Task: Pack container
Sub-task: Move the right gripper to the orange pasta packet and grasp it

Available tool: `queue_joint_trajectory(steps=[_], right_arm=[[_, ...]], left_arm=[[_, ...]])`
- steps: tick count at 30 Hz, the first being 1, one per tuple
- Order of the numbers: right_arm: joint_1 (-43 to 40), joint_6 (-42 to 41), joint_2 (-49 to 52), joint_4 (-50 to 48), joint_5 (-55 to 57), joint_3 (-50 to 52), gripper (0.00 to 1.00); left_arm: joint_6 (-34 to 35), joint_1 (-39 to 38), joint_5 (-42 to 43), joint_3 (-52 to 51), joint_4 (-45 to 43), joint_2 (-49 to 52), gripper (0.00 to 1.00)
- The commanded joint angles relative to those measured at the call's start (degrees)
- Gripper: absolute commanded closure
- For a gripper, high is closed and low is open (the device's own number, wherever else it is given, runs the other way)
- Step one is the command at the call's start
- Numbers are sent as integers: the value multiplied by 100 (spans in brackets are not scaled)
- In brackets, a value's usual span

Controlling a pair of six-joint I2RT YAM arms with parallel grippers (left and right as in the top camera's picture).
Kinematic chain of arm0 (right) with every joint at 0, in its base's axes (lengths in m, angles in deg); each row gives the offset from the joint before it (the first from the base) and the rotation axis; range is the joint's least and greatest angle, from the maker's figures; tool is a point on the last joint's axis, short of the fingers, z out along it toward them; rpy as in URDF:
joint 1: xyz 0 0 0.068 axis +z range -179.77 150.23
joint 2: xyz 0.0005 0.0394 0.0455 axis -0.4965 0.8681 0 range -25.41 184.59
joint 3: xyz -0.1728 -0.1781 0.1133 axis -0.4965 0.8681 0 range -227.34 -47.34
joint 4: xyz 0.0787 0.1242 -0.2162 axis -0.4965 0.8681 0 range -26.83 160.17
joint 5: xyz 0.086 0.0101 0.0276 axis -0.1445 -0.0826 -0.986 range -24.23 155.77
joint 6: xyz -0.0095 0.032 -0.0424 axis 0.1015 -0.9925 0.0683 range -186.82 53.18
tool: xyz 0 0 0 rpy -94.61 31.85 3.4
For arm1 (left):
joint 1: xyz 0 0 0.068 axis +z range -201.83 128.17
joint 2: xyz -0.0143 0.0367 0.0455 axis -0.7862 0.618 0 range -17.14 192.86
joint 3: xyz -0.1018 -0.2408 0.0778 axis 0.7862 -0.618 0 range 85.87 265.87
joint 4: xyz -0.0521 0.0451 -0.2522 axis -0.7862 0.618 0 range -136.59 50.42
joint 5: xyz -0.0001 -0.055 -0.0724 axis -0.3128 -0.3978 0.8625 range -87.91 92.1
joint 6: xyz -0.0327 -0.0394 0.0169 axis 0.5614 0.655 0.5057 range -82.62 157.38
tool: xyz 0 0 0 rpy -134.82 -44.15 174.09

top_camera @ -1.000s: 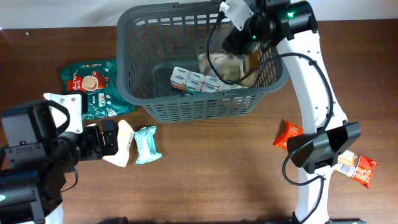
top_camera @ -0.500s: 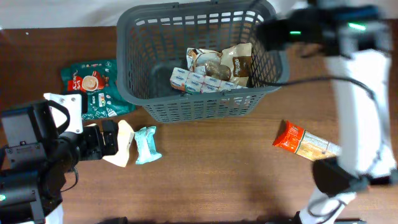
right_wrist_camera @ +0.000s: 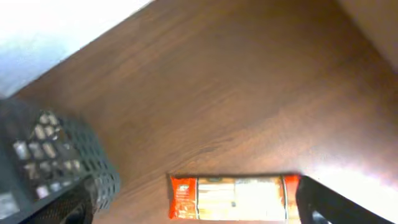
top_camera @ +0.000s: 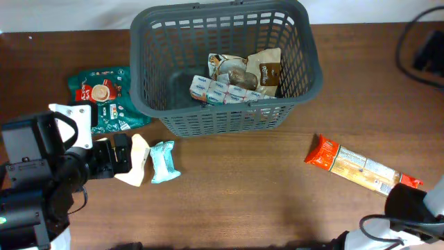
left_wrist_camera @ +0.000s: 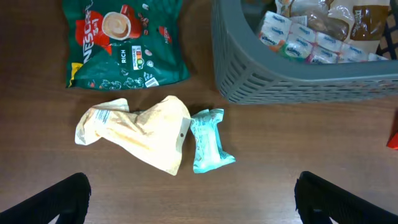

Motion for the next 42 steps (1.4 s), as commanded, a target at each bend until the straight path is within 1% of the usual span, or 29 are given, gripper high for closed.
queue_joint_trajectory(steps=[1, 5, 9, 12, 18, 23, 26, 27, 31, 34, 38, 42], right_arm=[[-260, -855, 9, 26, 173, 404, 1], [-483, -1095, 7, -302, 212, 1285, 1], [-525, -1095, -131, -990, 291, 2350, 1], [-520, -1139, -424, -1530, 494, 3202, 1], [-525, -1405, -1305, -2811, 494, 5333, 1], [-525, -2159, -1843, -3552, 498, 6924, 1], [-525, -2741, -1930, -3926, 498, 7672, 1], [-525, -3077, -1930, -4164, 496, 8041, 1], [-525, -3825, -1930, -4809, 492, 8817, 1], [-525, -4138, -1930, -5226, 494, 9385, 1], [-525, -4286, -1930, -5845, 481, 10045, 1], [-525, -4426, -1930, -6109, 481, 10330, 1]], left_arm=[[-94, 39, 83, 9, -13, -7, 1], [-92, 39, 83, 9, -13, -7, 1], [-92, 39, 83, 9, -13, -7, 1], [-94, 39, 83, 9, -13, -7, 1], [-92, 39, 83, 9, -13, -7, 1], [-92, 39, 83, 9, -13, -7, 1], [-92, 39, 83, 9, -13, -7, 1], [-94, 39, 83, 9, -13, -7, 1], [-94, 39, 83, 9, -13, -7, 1], [-92, 39, 83, 9, -13, -7, 1], [-92, 39, 83, 9, -13, -7, 1], [-92, 39, 83, 9, -13, -7, 1]])
